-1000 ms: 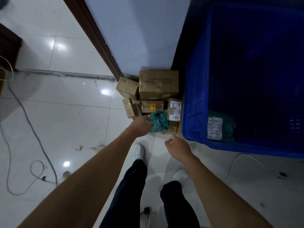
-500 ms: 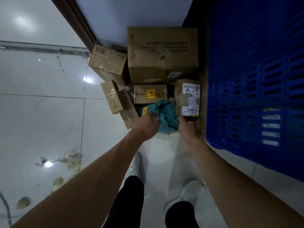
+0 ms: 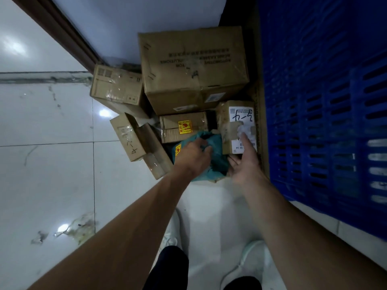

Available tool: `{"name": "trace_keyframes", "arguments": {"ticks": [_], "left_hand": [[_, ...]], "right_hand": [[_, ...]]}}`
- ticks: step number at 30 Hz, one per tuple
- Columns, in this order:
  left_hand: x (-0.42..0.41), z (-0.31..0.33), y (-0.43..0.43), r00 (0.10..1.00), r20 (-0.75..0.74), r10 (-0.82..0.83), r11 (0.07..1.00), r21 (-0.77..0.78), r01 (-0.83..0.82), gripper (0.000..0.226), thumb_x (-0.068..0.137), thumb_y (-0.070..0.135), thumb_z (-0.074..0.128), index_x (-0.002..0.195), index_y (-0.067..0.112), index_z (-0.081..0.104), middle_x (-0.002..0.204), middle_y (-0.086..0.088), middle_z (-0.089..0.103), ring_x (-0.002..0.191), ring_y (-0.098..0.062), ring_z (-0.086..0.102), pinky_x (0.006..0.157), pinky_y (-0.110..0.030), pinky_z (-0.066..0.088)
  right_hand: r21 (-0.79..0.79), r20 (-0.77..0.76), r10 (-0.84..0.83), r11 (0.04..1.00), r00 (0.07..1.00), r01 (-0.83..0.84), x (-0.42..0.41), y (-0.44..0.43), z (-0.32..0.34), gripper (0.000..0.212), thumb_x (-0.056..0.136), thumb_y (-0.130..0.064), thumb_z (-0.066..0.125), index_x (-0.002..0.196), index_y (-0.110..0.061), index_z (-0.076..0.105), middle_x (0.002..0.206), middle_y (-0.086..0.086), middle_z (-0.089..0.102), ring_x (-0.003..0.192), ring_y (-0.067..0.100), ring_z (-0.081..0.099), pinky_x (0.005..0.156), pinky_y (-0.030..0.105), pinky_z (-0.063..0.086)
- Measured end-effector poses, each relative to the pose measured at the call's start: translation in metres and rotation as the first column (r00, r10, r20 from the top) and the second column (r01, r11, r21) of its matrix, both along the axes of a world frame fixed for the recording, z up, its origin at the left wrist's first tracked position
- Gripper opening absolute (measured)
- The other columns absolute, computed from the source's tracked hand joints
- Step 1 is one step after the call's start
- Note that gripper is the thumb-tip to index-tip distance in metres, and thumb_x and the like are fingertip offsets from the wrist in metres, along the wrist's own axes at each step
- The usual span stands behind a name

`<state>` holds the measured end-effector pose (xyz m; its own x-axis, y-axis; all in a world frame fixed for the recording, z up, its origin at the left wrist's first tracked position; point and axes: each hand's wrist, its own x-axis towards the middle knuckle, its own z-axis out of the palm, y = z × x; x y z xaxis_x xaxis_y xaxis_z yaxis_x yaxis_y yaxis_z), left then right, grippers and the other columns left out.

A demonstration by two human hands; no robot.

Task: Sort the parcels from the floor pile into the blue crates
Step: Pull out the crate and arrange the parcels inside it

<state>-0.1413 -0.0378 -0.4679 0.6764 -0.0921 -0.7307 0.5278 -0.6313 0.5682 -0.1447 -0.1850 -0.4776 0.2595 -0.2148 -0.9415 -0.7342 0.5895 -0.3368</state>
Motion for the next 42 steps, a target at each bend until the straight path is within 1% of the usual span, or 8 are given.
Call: {"name": "trace_keyframes", "arguments": {"ticks": [3,8,16,22,27,34,37,42], "left_hand": [[0.002,0.012,0.001,0.999,-0.048,0.025,1.000,-0.018,-0.025,0.037,0.105,0.041,0.044,0.136,0.023,0.054,0.124,-0.010,0.063,0.100,-0.023,0.063,0.079,-0.036,0.057],[0.013,0.062,-0.006,0.983,-0.106,0.150,0.981,-0.105,-0.161,0.049,0.102,0.052,0.045,0.139,0.021,0.053,0.130,-0.014,0.061,0.115,-0.029,0.060,0.096,-0.045,0.054],[-0.002,0.195,-0.012,0.905,-0.191,0.380,0.881,-0.222,-0.417,0.050,0.095,0.055,0.058,0.124,0.014,0.065,0.114,-0.005,0.072,0.097,-0.018,0.069,0.071,-0.026,0.051],[-0.019,0.314,-0.005,0.845,-0.154,0.512,0.833,-0.151,-0.532,0.042,0.088,0.042,0.075,0.119,0.014,0.065,0.110,-0.002,0.073,0.090,-0.013,0.070,0.070,-0.026,0.054],[-0.040,0.413,-0.020,0.831,-0.124,0.543,0.812,-0.174,-0.557,0.044,0.086,0.041,0.077,0.119,0.016,0.061,0.109,0.000,0.072,0.095,-0.019,0.071,0.087,-0.041,0.060],[-0.065,0.528,-0.061,0.828,-0.110,0.550,0.789,-0.257,-0.558,0.036,0.086,0.035,0.077,0.108,0.008,0.069,0.096,-0.009,0.077,0.080,-0.020,0.073,0.059,-0.027,0.056],[-0.072,0.559,-0.084,0.843,-0.065,0.534,0.807,-0.260,-0.531,0.031,0.088,0.038,0.075,0.100,0.011,0.072,0.092,-0.006,0.077,0.078,-0.018,0.071,0.051,-0.021,0.051],[-0.082,0.584,-0.116,0.881,-0.016,0.472,0.840,-0.293,-0.456,0.049,0.070,0.056,0.080,0.096,0.014,0.077,0.093,-0.006,0.079,0.093,-0.026,0.075,0.089,-0.046,0.060]], "right_hand": [[-0.018,0.010,0.013,1.000,1.000,-0.013,-0.001,-0.001,0.015,0.060,0.088,-0.056,0.068,0.133,-0.017,0.055,0.122,0.015,0.064,0.098,0.022,0.063,0.083,0.034,0.046],[0.031,0.035,-0.046,0.998,0.998,0.045,-0.004,0.003,0.061,0.068,0.087,-0.054,0.071,0.139,-0.015,0.051,0.134,0.014,0.061,0.130,0.030,0.054,0.098,0.037,0.041],[0.103,0.034,0.031,0.994,0.999,-0.035,-0.055,0.017,0.202,0.035,0.088,-0.042,0.074,0.113,-0.020,0.065,0.119,0.012,0.069,0.112,0.026,0.063,0.093,0.037,0.050],[0.102,0.013,0.177,0.979,0.984,-0.177,-0.099,0.012,0.332,0.034,0.087,-0.039,0.077,0.111,-0.016,0.069,0.110,0.009,0.074,0.104,0.025,0.069,0.080,0.035,0.058],[0.059,0.109,0.269,0.959,0.957,-0.277,-0.120,-0.009,0.428,0.038,0.087,-0.042,0.077,0.114,-0.016,0.069,0.112,0.008,0.074,0.105,0.024,0.070,0.084,0.036,0.059],[-0.072,0.313,0.464,0.882,0.829,-0.466,-0.146,-0.078,0.535,0.021,0.092,-0.038,0.072,0.108,-0.025,0.068,0.105,0.000,0.075,0.097,0.019,0.069,0.091,0.039,0.055],[-0.136,0.327,0.530,0.845,0.782,-0.516,-0.152,-0.114,0.560,0.021,0.092,-0.039,0.072,0.106,-0.024,0.068,0.102,-0.001,0.075,0.092,0.016,0.070,0.078,0.032,0.056],[-0.252,0.322,0.631,0.776,0.706,-0.579,-0.153,-0.167,0.587,0.042,0.088,-0.049,0.074,0.118,-0.021,0.065,0.115,0.001,0.073,0.103,0.019,0.070,0.080,0.034,0.058]]}}
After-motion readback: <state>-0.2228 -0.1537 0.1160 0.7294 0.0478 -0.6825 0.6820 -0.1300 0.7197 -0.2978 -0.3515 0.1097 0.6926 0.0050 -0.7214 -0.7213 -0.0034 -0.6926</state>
